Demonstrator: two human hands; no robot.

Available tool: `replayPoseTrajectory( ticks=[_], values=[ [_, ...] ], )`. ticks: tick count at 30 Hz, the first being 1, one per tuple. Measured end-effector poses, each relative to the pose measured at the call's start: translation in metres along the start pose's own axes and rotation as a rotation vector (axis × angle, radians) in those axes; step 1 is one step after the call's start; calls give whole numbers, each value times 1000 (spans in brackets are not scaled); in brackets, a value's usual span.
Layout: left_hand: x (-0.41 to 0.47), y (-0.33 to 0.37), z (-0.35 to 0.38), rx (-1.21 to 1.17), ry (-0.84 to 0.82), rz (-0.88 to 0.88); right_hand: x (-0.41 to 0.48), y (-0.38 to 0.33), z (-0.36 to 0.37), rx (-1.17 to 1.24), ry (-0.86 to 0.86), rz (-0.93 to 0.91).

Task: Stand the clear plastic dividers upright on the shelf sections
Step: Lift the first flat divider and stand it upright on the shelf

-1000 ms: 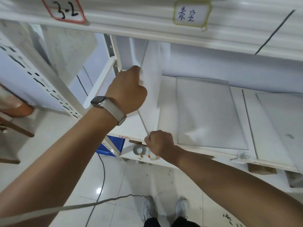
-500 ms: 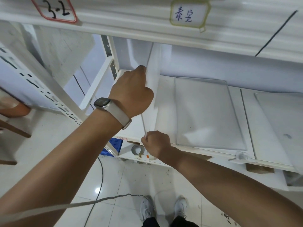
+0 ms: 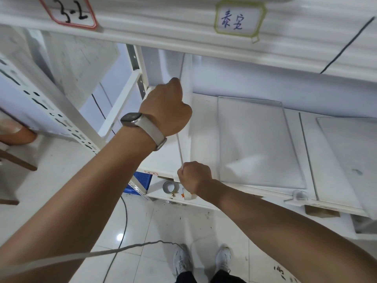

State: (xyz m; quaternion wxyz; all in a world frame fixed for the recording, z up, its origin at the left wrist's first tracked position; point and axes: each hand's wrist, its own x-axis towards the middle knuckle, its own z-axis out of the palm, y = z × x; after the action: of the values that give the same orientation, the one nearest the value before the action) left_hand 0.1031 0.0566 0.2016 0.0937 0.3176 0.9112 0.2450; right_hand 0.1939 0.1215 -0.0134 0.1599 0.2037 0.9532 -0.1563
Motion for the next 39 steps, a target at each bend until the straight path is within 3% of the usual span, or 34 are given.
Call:
replayPoseTrajectory(
  ticks=[3,26,39],
  values=[
    [-3,2,10,-16,-70,-11,0,4,0,-25,-36,-11],
    [13,0,1,-14,-37,48,2,-6,3,133,9,88],
    [-6,15,17,78,30,25,-11,-10,-1,-44,-26,-40]
  ],
)
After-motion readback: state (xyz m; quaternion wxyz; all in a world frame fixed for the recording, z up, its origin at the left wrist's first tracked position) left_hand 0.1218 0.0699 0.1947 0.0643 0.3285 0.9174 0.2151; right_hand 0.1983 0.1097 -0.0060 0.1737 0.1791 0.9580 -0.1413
